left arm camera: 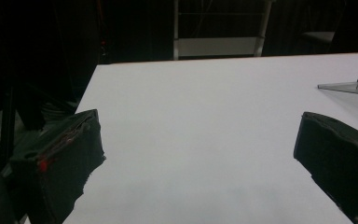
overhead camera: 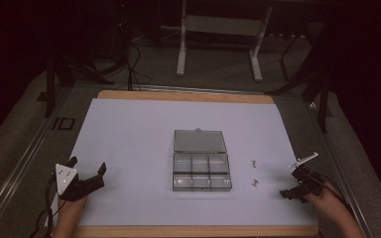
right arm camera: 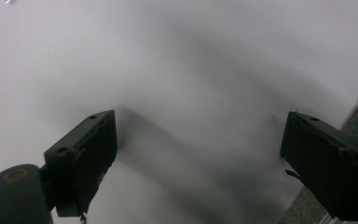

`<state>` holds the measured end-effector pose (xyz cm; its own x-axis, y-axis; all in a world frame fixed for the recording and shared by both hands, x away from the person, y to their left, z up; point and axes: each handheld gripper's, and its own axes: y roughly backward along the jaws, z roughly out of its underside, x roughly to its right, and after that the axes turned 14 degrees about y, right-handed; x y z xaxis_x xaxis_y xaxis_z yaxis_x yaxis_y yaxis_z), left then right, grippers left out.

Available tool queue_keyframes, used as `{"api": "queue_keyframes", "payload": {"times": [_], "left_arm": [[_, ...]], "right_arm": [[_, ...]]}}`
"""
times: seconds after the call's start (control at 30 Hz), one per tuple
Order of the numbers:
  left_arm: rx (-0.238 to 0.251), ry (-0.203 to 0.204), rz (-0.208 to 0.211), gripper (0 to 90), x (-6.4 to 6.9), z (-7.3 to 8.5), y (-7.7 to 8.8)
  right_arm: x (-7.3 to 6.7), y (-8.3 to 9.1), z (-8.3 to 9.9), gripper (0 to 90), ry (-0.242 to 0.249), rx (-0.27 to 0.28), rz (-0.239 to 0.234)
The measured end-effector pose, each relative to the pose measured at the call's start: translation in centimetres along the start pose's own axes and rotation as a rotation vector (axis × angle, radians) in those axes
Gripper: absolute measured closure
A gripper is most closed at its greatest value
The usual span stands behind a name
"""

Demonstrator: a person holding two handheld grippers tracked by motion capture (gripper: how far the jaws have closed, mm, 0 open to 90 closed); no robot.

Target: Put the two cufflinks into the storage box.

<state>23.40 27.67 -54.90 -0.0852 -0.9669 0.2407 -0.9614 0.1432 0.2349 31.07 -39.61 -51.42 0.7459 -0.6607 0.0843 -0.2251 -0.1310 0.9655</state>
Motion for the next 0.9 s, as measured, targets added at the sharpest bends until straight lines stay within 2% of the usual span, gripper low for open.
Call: {"api": "queue_keyframes", "payload": {"times": [0.1,0.13,0.2,0.37,0.5,0.57,0.73,0.8,0.83,0.9], "left_arm": [[0.001,-0.001,-0.001,1.7,0.0,0.0,0.0],[0.001,-0.001,-0.001,1.7,0.0,0.0,0.0],[0.002,-0.006,-0.002,1.7,0.0,0.0,0.0],[0.002,-0.005,-0.002,1.7,0.0,0.0,0.0],[0.002,-0.005,-0.001,1.7,0.0,0.0,0.0],[0.001,-0.005,0.0,1.7,0.0,0.0,0.0],[0.001,-0.006,0.002,1.7,0.0,0.0,0.0],[0.002,-0.006,0.002,1.7,0.0,0.0,0.0],[0.002,-0.006,0.002,1.7,0.0,0.0,0.0],[0.002,-0.006,0.003,1.7,0.0,0.0,0.0]], "right_arm": [[-0.3,0.1,-0.1,10.9,0.064,-0.043,-0.043],[-0.3,0.1,-0.1,10.9,0.064,-0.043,-0.043],[-0.7,0.1,-0.2,10.8,0.118,-0.071,-0.076],[-1.6,0.2,-0.5,10.9,0.239,-0.133,-0.113],[-1.8,0.4,-0.9,10.9,0.262,-0.151,-0.144],[-1.9,0.5,-1.0,10.8,0.269,-0.136,-0.159],[-2.7,0.8,-1.3,10.8,0.347,-0.146,-0.146],[-2.7,0.8,-1.5,10.9,0.337,-0.134,-0.156],[-2.9,0.9,-1.7,10.9,0.349,-0.111,-0.164],[-3.2,1.0,-2.0,10.9,0.369,-0.108,-0.152]]}}
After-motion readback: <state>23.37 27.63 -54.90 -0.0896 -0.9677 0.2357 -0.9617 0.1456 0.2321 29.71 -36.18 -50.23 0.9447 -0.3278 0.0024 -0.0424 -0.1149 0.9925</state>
